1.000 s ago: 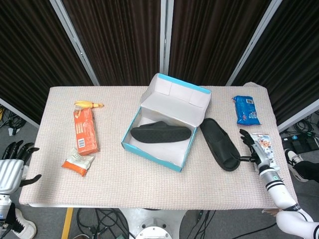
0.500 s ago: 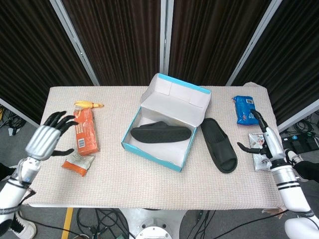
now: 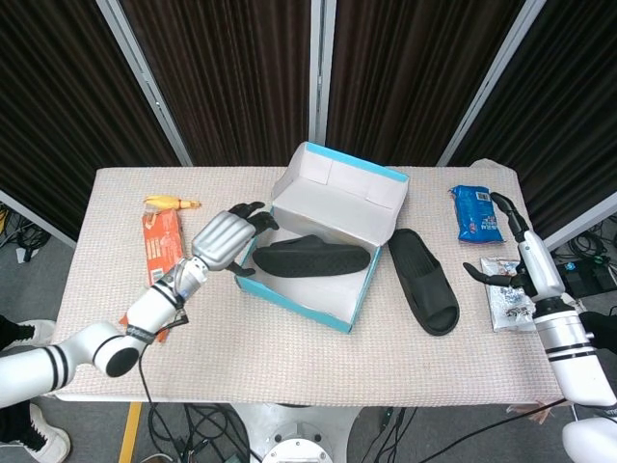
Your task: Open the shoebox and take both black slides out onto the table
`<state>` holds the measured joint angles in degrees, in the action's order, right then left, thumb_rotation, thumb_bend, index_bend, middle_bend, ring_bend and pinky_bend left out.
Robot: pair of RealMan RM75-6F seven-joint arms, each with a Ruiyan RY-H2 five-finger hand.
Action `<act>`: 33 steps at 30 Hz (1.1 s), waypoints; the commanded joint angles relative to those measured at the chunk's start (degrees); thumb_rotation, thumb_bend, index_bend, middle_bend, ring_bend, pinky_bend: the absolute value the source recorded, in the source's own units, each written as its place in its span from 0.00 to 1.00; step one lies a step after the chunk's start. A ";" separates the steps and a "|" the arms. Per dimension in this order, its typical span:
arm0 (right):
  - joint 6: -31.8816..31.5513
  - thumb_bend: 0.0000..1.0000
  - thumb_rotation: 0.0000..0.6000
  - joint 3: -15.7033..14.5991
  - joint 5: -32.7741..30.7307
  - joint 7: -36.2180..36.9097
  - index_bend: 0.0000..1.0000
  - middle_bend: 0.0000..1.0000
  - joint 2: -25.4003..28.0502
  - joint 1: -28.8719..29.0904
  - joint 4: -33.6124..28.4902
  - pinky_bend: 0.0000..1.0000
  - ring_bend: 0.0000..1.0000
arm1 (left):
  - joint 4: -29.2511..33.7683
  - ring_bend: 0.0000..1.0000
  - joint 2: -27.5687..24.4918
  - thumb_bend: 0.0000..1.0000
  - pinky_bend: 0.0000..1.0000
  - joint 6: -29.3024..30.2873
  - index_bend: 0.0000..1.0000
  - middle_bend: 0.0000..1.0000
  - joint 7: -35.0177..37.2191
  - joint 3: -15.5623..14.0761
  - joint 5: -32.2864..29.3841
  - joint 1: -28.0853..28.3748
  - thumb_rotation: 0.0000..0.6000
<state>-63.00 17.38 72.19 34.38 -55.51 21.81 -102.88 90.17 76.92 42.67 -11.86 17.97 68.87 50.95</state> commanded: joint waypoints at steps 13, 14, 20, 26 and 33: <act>0.43 0.10 1.00 -0.79 1.04 3.00 0.00 0.00 0.26 -0.48 1.71 0.00 0.00 | -17.86 0.10 19.54 0.05 0.20 -0.33 0.26 0.21 -23.15 -3.54 -30.80 16.45 1.00; 0.53 0.10 1.00 -0.86 1.06 3.22 0.00 0.00 0.25 -0.51 1.86 0.00 0.00 | -18.90 0.10 20.35 0.05 0.21 -0.18 0.26 0.21 -23.73 -3.58 -31.92 17.02 1.00; 0.68 0.10 1.00 -1.41 1.92 4.94 0.00 0.00 0.44 -0.86 2.92 0.00 0.00 | -24.60 0.17 24.43 0.06 0.25 0.36 0.27 0.22 -27.29 -4.73 -36.76 19.58 1.00; 0.11 0.10 1.00 -1.65 2.66 6.81 0.00 0.00 0.61 -1.39 3.75 0.00 0.00 | -28.19 0.40 27.35 0.20 0.52 0.63 0.43 0.47 -24.91 -4.35 -36.07 19.39 1.00; -0.64 0.10 1.00 -1.60 2.98 8.37 0.00 0.00 0.77 -1.80 4.28 0.00 0.00 | -27.61 0.61 26.89 0.28 0.72 3.84 0.60 0.67 -16.87 -3.62 -26.20 16.57 1.00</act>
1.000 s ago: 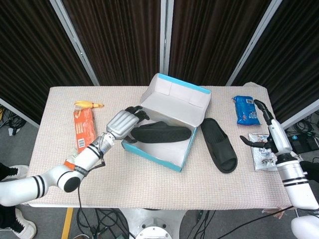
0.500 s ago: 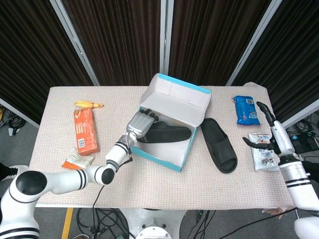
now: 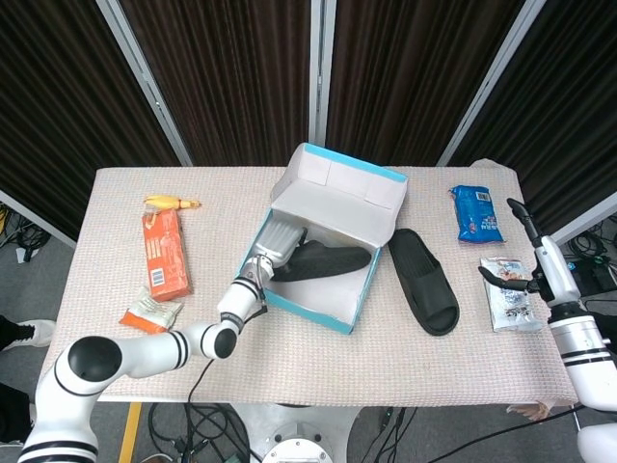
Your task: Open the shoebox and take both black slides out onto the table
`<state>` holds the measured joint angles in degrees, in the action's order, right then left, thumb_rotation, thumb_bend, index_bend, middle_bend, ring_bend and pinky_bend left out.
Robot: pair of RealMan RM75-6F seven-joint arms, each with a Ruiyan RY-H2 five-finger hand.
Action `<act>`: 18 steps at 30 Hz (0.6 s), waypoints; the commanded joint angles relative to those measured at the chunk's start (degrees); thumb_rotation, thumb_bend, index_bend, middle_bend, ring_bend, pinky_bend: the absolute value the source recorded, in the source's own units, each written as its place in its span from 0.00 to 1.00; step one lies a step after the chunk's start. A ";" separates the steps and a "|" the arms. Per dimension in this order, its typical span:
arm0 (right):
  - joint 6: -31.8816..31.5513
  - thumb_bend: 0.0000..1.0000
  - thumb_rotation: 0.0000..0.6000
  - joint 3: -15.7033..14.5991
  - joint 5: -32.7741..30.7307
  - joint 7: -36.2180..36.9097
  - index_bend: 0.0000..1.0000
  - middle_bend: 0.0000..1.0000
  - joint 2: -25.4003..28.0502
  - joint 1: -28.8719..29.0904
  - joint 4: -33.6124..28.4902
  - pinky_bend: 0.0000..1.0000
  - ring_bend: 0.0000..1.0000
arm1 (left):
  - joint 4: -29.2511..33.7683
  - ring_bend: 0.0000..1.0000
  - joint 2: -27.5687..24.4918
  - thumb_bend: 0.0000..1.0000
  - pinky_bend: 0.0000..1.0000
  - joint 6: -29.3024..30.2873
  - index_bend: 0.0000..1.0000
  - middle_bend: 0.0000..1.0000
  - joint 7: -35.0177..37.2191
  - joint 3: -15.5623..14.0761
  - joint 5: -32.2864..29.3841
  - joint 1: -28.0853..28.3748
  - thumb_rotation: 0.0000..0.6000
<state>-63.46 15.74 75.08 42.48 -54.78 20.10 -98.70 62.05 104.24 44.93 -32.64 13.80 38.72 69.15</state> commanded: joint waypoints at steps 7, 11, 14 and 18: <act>-0.94 0.10 1.00 0.00 0.89 1.34 0.00 0.00 0.28 -0.34 0.12 0.00 0.00 | 9.98 0.61 -7.23 0.27 0.72 6.55 0.60 0.67 10.13 2.89 9.53 -5.85 1.00; -1.10 0.10 1.00 -0.13 1.42 1.86 0.00 0.00 0.29 -0.33 0.14 0.00 0.00 | 18.05 0.61 -13.40 0.27 0.72 10.50 0.60 0.67 13.54 3.82 13.39 -9.43 1.00; -1.03 0.10 1.00 -0.35 1.96 2.40 0.00 0.00 0.30 -0.26 0.27 0.00 0.00 | 24.41 0.61 -19.02 0.27 0.72 14.19 0.60 0.66 16.10 3.46 17.41 -13.16 1.00; -0.87 0.10 1.00 -0.54 2.38 2.75 0.00 0.00 0.04 0.00 0.65 0.00 0.00 | 31.44 0.61 -25.92 0.26 0.72 18.31 0.60 0.66 21.34 2.43 22.25 -18.73 1.00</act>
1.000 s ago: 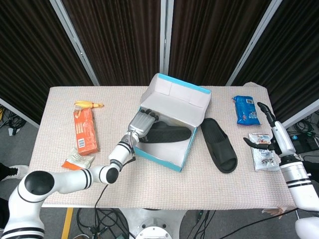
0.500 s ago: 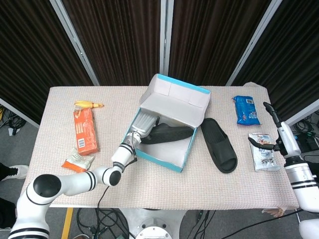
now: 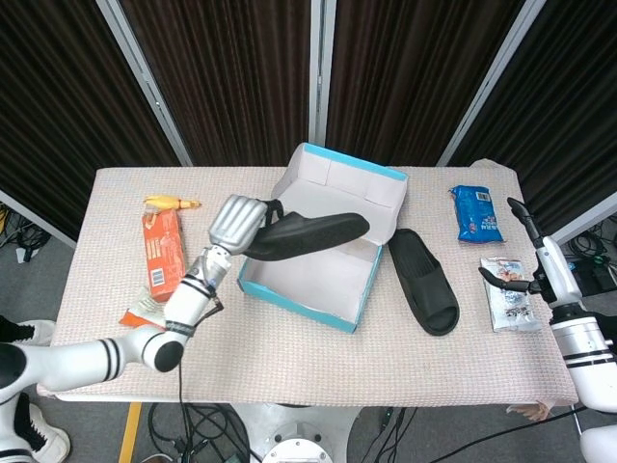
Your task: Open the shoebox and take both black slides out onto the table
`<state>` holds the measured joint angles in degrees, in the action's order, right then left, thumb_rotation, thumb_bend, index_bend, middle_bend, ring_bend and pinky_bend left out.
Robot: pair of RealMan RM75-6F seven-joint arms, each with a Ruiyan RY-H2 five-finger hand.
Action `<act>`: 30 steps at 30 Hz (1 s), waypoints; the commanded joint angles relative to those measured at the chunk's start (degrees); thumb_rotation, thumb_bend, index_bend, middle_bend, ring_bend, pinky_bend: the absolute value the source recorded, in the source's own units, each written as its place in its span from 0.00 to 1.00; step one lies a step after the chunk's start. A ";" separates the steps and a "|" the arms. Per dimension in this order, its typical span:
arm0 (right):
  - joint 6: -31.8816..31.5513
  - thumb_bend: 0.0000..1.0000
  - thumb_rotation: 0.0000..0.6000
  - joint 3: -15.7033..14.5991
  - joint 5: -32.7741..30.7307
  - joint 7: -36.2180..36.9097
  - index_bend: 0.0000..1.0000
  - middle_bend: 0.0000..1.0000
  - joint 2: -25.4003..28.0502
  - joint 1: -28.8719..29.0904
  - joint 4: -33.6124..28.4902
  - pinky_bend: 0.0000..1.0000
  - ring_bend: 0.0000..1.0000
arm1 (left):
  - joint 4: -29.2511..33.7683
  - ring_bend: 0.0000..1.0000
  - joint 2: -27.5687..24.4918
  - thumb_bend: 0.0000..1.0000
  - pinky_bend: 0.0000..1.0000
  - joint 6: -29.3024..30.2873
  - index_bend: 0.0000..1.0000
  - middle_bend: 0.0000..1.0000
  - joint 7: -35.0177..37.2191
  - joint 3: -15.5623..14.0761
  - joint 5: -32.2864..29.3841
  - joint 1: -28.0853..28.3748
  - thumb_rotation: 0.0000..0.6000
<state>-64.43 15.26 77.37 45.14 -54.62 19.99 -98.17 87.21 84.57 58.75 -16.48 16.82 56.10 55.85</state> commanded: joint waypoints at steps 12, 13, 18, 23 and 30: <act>-0.43 0.10 1.00 -0.98 1.41 0.80 0.00 0.00 -1.28 0.33 0.60 0.00 0.00 | 11.03 0.61 -18.86 0.26 0.71 9.45 0.60 0.65 17.03 -14.53 20.11 -21.58 1.00; -0.52 0.10 1.00 -1.03 1.44 0.73 0.00 0.00 -1.29 0.30 0.55 0.00 0.00 | 10.72 0.61 -18.94 0.26 0.70 9.42 0.60 0.65 17.33 -15.37 20.48 -22.36 1.00; -1.00 0.10 1.00 -1.31 1.30 0.66 0.00 0.00 -1.36 -0.02 0.33 0.00 0.00 | 9.28 0.60 -17.45 0.26 0.64 8.51 0.60 0.64 18.62 -18.00 21.87 -24.87 1.00; -1.24 0.10 1.00 -1.66 1.18 1.32 0.00 0.00 -1.60 -0.37 0.33 0.00 0.00 | 7.60 0.55 -15.52 0.26 0.60 2.03 0.59 0.61 17.00 -19.31 21.56 -23.51 1.00; -2.46 0.10 1.00 -1.85 1.07 1.86 0.00 0.00 -0.85 -1.38 0.20 0.00 0.00 | 9.52 0.29 -15.70 0.18 0.42 -6.10 0.39 0.36 10.50 -19.06 14.74 -20.98 1.00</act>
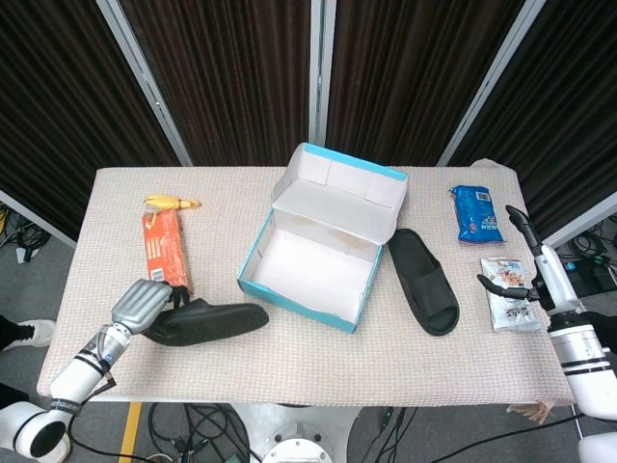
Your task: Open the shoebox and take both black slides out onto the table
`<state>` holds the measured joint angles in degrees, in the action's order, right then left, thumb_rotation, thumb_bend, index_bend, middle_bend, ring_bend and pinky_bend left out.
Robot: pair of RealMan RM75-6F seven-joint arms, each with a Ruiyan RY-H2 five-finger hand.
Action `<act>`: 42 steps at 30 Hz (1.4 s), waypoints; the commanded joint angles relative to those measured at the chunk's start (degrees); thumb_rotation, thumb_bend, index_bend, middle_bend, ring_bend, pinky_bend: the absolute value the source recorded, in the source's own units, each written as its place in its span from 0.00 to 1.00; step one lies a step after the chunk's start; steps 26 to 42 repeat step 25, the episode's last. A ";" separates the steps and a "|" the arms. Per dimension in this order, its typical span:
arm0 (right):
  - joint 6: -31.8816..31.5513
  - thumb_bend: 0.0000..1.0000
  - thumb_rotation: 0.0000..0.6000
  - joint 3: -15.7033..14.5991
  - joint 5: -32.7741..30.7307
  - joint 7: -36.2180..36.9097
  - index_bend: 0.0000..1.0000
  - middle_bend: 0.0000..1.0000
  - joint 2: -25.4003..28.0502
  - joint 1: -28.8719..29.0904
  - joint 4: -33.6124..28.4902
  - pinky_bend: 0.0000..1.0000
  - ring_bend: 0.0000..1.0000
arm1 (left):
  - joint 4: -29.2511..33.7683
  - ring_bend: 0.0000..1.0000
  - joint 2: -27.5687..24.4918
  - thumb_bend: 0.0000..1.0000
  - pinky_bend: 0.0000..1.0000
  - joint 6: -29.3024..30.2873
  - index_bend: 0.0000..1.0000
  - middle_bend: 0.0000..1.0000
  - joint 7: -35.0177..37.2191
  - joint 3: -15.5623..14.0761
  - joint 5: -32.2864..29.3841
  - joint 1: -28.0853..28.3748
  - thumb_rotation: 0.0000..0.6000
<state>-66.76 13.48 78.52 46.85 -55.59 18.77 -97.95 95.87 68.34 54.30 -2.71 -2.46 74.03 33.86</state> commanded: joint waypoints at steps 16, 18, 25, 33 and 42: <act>1.85 0.12 1.00 -8.00 7.67 -8.53 0.00 0.00 0.64 -2.09 6.91 0.00 0.00 | -1.43 0.09 -1.88 0.05 0.22 18.38 0.18 0.12 0.39 3.95 -2.17 -10.21 1.00; -1.73 0.14 1.00 -8.65 8.57 -16.74 0.00 0.00 -1.82 -3.53 10.05 0.00 0.00 | -4.00 0.09 -1.41 0.04 0.22 22.63 0.19 0.13 -1.07 3.99 -2.16 -12.77 1.00; -12.40 0.15 1.00 -8.93 7.79 -28.21 0.00 0.00 -6.46 -9.00 10.77 0.00 0.00 | -10.32 0.09 -0.24 0.04 0.20 32.18 0.20 0.15 -4.13 2.50 -1.41 -20.55 1.00; -12.40 0.15 1.00 -8.93 7.79 -28.21 0.00 0.00 -6.46 -9.00 10.77 0.00 0.00 | -10.32 0.09 -0.24 0.04 0.20 32.18 0.20 0.15 -4.13 2.50 -1.41 -20.55 1.00; -12.40 0.15 1.00 -8.93 7.79 -28.21 0.00 0.00 -6.46 -9.00 10.77 0.00 0.00 | -10.32 0.09 -0.24 0.04 0.20 32.18 0.20 0.15 -4.13 2.50 -1.41 -20.55 1.00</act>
